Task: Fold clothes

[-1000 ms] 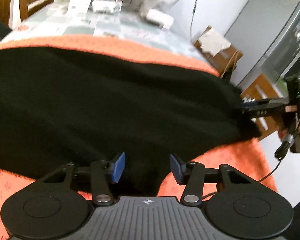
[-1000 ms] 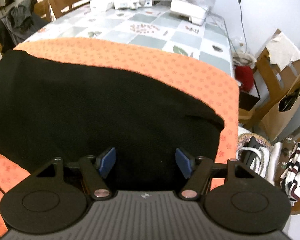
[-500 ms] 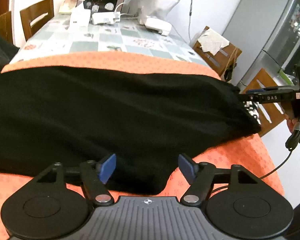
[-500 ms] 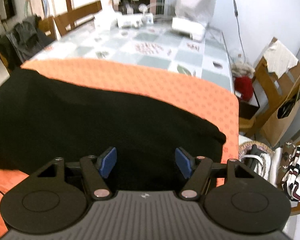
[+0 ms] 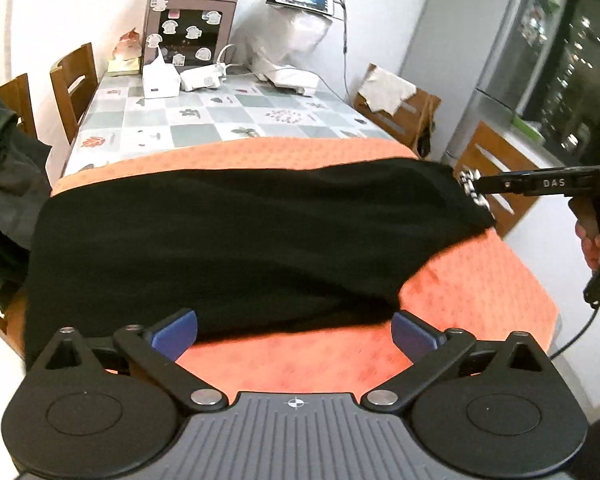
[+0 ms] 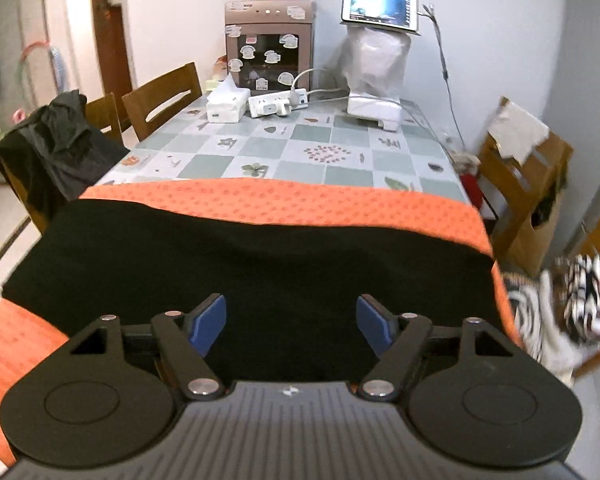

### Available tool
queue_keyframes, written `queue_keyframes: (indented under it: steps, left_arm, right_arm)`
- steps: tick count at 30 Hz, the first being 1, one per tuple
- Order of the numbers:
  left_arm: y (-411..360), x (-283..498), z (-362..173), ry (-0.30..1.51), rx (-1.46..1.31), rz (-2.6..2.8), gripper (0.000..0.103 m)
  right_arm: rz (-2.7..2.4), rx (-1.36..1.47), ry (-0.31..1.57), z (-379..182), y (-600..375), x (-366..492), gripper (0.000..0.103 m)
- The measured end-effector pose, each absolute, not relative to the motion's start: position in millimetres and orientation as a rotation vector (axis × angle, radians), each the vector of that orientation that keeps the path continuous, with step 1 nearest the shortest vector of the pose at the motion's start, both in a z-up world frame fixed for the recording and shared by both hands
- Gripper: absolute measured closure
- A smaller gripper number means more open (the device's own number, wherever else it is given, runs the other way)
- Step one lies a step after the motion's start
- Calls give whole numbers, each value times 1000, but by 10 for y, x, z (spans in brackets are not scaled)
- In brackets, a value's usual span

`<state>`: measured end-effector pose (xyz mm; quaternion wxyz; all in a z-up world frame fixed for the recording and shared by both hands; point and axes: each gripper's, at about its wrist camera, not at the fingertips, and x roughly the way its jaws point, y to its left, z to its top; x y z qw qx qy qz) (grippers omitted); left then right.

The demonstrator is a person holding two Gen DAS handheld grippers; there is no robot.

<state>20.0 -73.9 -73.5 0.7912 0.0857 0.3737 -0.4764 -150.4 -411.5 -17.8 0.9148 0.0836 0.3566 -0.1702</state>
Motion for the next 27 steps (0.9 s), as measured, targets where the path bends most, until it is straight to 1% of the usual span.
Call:
queue_keyframes:
  steps: [6,7,13,17,20,23,27]
  left_arm:
    - [-262,462,-693,803,231,-992,0]
    - [-198,501,-681,804,227,-984,0]
    - [112,708,-634,804,230,-947,0]
    - [272,849,-599,751,264,-966,0]
    - [389,1005,-596,719,281,-1037,0]
    - [479,1243,-593,724,292,-1148,0]
    - [584,1605,-580,701,361,-1318,0]
  right_arm:
    - [-368,229,713,-106,-3303,-1589,20]
    - [-369,217,708,-84,-3174,-1602,18]
    - [-368,142,662,-19,-2620,-1635,18]
    - [-381,149,646,1,-2364,-1616,18]
    - [-402,166,630,7,-2162,-1568,18]
    - [-458,180,608,-24,-1906,-1483,18]
    - [-570,250,561,-66,-1493,-1374,18]
